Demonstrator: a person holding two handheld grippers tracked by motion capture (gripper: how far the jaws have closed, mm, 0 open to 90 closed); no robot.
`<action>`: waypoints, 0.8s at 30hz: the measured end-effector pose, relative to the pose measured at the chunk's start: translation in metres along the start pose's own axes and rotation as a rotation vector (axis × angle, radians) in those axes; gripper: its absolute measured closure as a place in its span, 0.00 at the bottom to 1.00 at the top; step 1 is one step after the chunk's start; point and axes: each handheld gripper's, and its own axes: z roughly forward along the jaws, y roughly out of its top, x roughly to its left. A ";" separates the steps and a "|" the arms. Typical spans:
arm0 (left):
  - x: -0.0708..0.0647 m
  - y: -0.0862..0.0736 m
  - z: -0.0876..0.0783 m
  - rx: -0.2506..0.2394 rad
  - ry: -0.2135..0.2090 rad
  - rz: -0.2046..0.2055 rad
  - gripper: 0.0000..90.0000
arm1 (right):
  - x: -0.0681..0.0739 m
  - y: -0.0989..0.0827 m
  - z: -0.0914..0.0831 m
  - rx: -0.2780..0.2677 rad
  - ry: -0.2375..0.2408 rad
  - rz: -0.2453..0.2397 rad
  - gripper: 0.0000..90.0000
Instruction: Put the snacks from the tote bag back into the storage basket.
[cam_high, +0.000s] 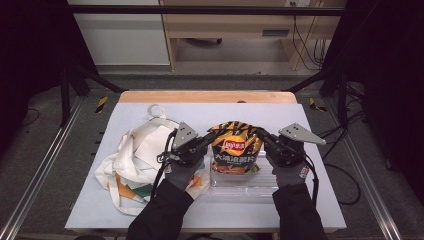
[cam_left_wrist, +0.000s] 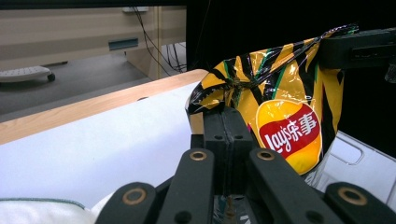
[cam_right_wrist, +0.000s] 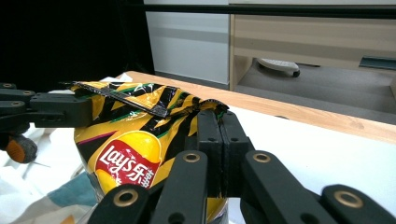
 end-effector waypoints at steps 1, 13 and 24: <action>0.001 -0.001 0.001 0.003 0.002 -0.001 1.00 | -0.001 -0.001 0.001 0.003 -0.002 -0.001 0.99; 0.003 -0.003 0.009 0.014 0.015 -0.018 0.99 | -0.005 -0.006 0.011 0.012 -0.015 0.012 0.98; 0.009 -0.001 0.022 0.013 0.041 -0.035 0.97 | -0.013 -0.006 0.027 0.014 -0.041 0.027 0.90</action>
